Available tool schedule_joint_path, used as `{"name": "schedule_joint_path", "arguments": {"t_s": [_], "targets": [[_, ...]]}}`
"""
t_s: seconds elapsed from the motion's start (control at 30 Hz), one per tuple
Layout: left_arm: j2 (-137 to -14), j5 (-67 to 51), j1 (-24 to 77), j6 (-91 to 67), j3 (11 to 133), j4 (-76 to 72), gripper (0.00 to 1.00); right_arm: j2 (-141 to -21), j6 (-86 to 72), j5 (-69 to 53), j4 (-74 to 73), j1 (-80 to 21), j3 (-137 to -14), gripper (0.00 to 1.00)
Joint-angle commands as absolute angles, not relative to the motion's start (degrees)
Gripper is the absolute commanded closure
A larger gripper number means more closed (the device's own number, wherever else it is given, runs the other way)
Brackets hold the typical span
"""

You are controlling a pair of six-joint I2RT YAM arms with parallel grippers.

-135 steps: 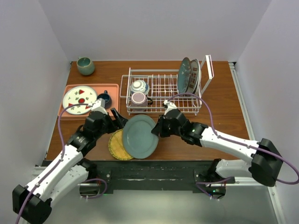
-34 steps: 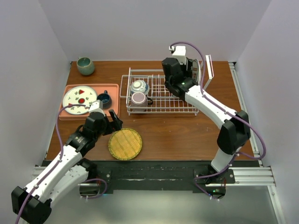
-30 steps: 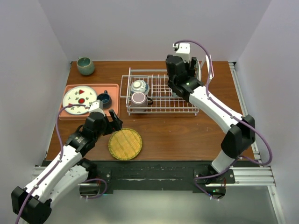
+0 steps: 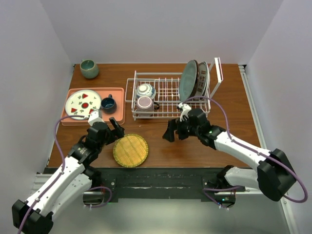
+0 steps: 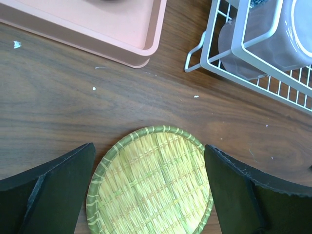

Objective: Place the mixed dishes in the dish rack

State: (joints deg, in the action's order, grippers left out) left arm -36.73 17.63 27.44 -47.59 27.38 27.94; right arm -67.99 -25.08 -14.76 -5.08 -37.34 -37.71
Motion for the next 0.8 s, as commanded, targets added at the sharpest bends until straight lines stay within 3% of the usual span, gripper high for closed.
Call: {"name": "schedule_joint_path", "arguments": {"t_s": [0.0, 0.13, 0.23, 0.3, 0.63, 0.77], "targets": [[-36.47, 20.83, 27.60, -49.66, 27.16, 26.63, 0.00, -70.04, -32.43, -21.63, 9.75, -41.29, -35.34, 0.01], [-36.74, 21.27, 27.60, -50.18, 26.98, 26.63, 0.00, -78.38, -34.18, -18.46, 13.44, -46.31, -36.64, 0.03], [-36.56, 21.18, 27.60, -50.36, 26.89, 26.72, 0.00, -86.03, -36.99, -18.46, 18.25, -48.25, -37.53, 0.12], [-36.12, 21.18, 27.60, -50.36, 27.07, 26.89, 0.00, -89.02, -38.58, -18.63, 21.17, -49.04, -37.70, 0.23], [-35.07, 21.80, 27.60, -50.45, 27.33, 28.39, 0.00, -102.30, -41.75, -16.26, 29.26, -51.85, -41.13, 0.44], [-34.98, 21.88, 27.60, -50.36, 27.60, 28.65, 0.00, -104.58, -42.98, -15.65, 29.53, -51.94, -41.48, 0.56]]}}
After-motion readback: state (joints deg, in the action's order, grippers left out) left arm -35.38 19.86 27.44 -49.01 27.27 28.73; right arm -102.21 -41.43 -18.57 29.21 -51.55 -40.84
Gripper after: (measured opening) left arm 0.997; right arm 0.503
